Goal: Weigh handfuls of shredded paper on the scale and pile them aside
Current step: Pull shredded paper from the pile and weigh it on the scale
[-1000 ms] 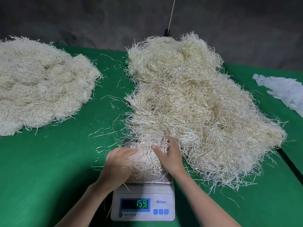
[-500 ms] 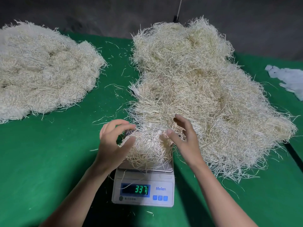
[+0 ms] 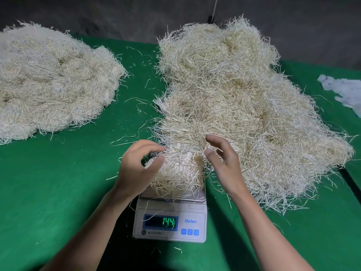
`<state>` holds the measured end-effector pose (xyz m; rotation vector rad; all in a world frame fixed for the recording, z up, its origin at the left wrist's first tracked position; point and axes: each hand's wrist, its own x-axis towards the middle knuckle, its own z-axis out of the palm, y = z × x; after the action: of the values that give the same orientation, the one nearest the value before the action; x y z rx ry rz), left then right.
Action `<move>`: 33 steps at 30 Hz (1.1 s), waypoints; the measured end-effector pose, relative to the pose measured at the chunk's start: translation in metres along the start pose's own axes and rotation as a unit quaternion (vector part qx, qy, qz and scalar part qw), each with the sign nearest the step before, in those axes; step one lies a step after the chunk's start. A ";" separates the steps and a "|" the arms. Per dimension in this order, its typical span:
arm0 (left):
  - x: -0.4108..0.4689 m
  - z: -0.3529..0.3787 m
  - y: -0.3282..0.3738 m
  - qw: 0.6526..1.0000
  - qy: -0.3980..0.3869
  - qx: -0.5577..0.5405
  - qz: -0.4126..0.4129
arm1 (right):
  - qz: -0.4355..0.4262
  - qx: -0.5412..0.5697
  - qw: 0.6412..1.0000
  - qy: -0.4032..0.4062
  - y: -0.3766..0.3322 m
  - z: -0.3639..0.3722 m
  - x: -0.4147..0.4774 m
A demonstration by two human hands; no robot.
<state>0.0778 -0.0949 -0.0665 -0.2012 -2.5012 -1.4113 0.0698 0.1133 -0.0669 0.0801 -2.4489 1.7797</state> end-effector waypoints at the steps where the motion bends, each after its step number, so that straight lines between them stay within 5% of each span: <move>1: 0.000 0.000 0.000 1.000 0.005 0.002 0.004 | 0.002 0.001 1.000 0.002 0.000 0.000 0.001; 17: 0.002 0.003 -0.005 0.999 0.024 0.006 0.025 | -0.002 0.008 1.000 0.004 0.003 0.002 0.003; 22: 0.003 0.007 -0.015 0.999 0.036 0.023 -0.026 | 0.000 -0.037 0.999 -0.021 0.020 0.003 0.008; 29: -0.003 0.032 -0.053 0.966 -0.189 0.148 -0.092 | 0.061 -0.180 0.956 -0.225 0.045 0.016 0.029; 33: -0.010 0.048 -0.059 0.971 -0.196 0.095 -0.095 | 0.121 -0.170 0.956 -0.205 0.052 0.042 0.026</move>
<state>0.0651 -0.0846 -0.1410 -0.2247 -3.0339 -1.2900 0.0361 0.0897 -0.1259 0.1343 -3.1521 1.5132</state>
